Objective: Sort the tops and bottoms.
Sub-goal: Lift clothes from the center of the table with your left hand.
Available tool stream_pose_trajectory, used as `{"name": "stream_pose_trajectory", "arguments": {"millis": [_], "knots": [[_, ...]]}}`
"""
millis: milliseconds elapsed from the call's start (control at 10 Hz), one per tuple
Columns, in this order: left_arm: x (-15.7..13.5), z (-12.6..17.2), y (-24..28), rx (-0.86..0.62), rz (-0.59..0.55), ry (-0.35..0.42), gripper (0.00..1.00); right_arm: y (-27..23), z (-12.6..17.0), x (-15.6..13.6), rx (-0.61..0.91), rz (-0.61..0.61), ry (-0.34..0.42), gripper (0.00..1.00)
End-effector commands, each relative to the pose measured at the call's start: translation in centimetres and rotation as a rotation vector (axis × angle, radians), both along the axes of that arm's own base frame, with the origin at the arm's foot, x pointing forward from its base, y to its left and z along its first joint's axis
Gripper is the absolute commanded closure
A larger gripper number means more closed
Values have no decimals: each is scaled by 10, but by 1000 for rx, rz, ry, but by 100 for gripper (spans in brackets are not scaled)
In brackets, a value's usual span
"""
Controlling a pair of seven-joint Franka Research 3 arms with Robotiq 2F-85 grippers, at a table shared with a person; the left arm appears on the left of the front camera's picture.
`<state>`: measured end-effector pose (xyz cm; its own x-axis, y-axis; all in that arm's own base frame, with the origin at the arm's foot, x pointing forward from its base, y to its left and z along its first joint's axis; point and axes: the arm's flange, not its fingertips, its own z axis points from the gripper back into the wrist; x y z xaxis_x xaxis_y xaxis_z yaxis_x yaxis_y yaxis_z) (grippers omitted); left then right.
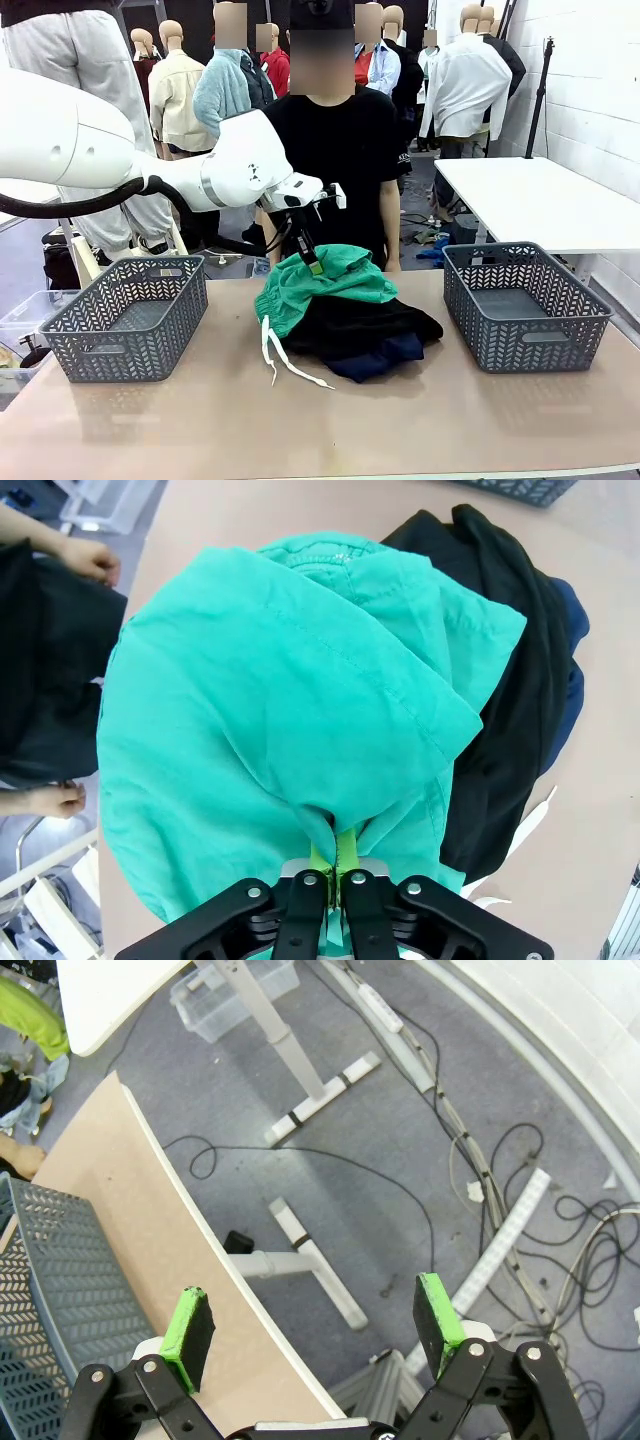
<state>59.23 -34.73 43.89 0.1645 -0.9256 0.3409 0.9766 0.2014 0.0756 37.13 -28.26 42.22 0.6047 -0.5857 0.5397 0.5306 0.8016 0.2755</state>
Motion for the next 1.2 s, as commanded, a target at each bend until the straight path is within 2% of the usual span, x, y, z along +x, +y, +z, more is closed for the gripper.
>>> {"name": "stream_pose_trajectory", "arguments": {"millis": [0,200,400,500,800,900,1100], "knots": [[-18,25,3,-35,-29,-49,100,2,0,-3,-19,8,2,0],[-36,71,3,-36,-53,-142,100,2,0,-3,-19,8,2,0],[-52,129,2,-4,-41,-270,100,2,0,-3,-19,8,2,0],[-65,165,-1,3,-39,-291,100,2,0,-3,-19,8,2,0],[-126,269,-19,57,-27,-484,100,2,0,-3,-19,8,2,0],[-143,297,-25,46,-4,-582,100,2,0,-3,-19,8,2,0],[-168,348,-39,11,30,-698,100,2,0,-3,-19,8,2,0]]}}
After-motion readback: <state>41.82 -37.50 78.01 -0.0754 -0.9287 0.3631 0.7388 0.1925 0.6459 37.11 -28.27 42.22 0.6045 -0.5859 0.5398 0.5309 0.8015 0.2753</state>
